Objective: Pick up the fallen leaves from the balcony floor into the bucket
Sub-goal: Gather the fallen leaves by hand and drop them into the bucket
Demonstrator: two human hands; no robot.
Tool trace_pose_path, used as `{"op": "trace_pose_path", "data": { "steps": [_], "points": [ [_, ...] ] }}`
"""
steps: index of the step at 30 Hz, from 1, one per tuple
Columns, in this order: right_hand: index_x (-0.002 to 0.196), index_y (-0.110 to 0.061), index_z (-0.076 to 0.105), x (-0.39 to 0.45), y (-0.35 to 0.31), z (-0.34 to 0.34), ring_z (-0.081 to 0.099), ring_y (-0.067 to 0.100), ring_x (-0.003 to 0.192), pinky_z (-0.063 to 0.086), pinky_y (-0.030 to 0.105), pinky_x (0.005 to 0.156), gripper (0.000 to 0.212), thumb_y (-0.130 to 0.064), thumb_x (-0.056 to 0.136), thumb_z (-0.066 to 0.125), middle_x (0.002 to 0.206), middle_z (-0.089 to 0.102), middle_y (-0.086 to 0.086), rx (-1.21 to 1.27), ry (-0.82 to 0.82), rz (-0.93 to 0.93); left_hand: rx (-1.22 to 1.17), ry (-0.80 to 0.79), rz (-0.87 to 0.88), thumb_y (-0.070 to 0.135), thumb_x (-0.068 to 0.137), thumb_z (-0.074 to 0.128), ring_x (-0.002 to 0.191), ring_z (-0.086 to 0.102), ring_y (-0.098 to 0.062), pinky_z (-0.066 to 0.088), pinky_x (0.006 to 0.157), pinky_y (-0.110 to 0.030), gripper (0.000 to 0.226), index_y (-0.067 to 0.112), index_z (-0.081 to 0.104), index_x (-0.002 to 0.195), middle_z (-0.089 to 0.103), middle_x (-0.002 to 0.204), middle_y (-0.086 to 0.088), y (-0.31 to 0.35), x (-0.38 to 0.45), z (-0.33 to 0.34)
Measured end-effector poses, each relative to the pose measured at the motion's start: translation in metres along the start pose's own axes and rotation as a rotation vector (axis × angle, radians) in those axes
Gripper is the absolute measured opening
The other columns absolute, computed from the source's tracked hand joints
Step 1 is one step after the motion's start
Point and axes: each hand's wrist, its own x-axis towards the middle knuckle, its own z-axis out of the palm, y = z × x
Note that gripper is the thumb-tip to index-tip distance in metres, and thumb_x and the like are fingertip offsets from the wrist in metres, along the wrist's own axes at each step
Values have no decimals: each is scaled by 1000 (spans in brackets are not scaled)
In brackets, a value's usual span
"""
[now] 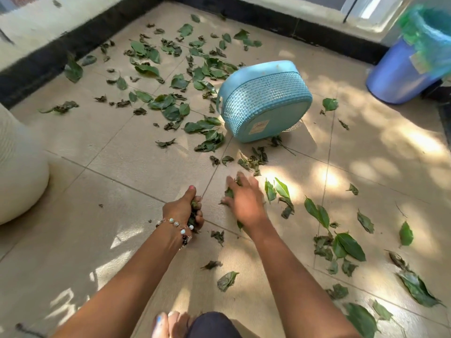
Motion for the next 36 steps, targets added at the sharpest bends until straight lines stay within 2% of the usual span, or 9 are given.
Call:
{"op": "trace_pose_path", "data": {
  "steps": [6, 10, 13, 16, 19, 24, 29, 33, 36],
  "points": [
    [104, -9, 72, -6, 6, 7, 56, 14, 87, 45, 16, 79, 28, 4, 89, 52, 108, 65, 11, 2, 133, -53, -31, -18, -14, 34, 89, 69, 34, 45, -11, 39, 36, -17, 34, 9, 60, 67, 56, 57, -3, -3, -4, -3],
    [100, -9, 75, -28, -10, -19, 64, 2, 81, 44, 0, 75, 20, 1, 84, 67, 96, 74, 1, 567, 341, 63, 7, -62, -16, 31, 91, 66, 36, 48, -14, 41, 37, -17, 30, 5, 63, 76, 59, 55, -7, -15, -11, 0],
    [97, -17, 72, -50, -33, -22, 65, -1, 84, 55, 14, 75, 18, -6, 83, 71, 94, 72, -7, 957, 346, 175, 130, -11, 6, 37, 91, 64, 48, 57, -21, 46, 47, -23, 33, 5, 67, 86, 66, 67, -12, -25, -18, 1],
    [97, -29, 66, -68, -47, -8, 68, 4, 92, 57, 21, 79, 27, -8, 81, 73, 99, 71, -9, 1154, 231, 271, 246, 62, 1, 58, 80, 66, 78, 67, -28, 54, 76, -34, 56, 5, 65, 97, 69, 90, -14, -29, -15, -1],
    [98, -22, 71, -81, -50, 10, 68, 4, 90, 57, 30, 85, 23, -5, 82, 72, 96, 73, -6, 1021, 236, 151, 135, -41, -60, 63, 80, 60, 98, 69, -36, 53, 89, -42, 69, 6, 63, 119, 70, 107, -12, -33, -6, -3],
    [114, -20, 68, -88, -49, 4, 60, 13, 113, 42, 36, 103, 23, -17, 98, 52, 119, 69, 0, 649, 100, -106, 48, -74, -63, 63, 62, 79, 88, 71, -29, 55, 84, -41, 82, 2, 64, 115, 72, 100, -13, -37, -2, -13],
    [125, -23, 46, -96, -32, -6, 68, 12, 93, 55, 23, 77, 25, -24, 100, 49, 109, 71, -3, 946, 75, -5, 140, 37, 74, 36, 65, 87, 65, 68, -29, 57, 68, -39, 52, -4, 69, 93, 72, 79, -17, -29, -12, -18],
    [127, -21, 54, -97, -25, 5, 54, 21, 112, 51, 44, 96, 49, -29, 83, 72, 126, 54, 4, 532, -180, -7, 143, 101, 88, 24, 61, 90, 76, 70, -32, 58, 80, -49, 52, -6, 69, 98, 72, 88, -22, -25, -10, -29],
    [132, -17, 53, -105, -29, 16, 37, 22, 121, 42, 39, 102, 67, -37, 74, 79, 131, 41, 4, 130, -246, -123, 109, 102, 107, 15, 66, 87, 69, 69, -31, 57, 70, -40, 36, -6, 70, 89, 71, 88, -25, -25, -13, -31]
  ]
}}
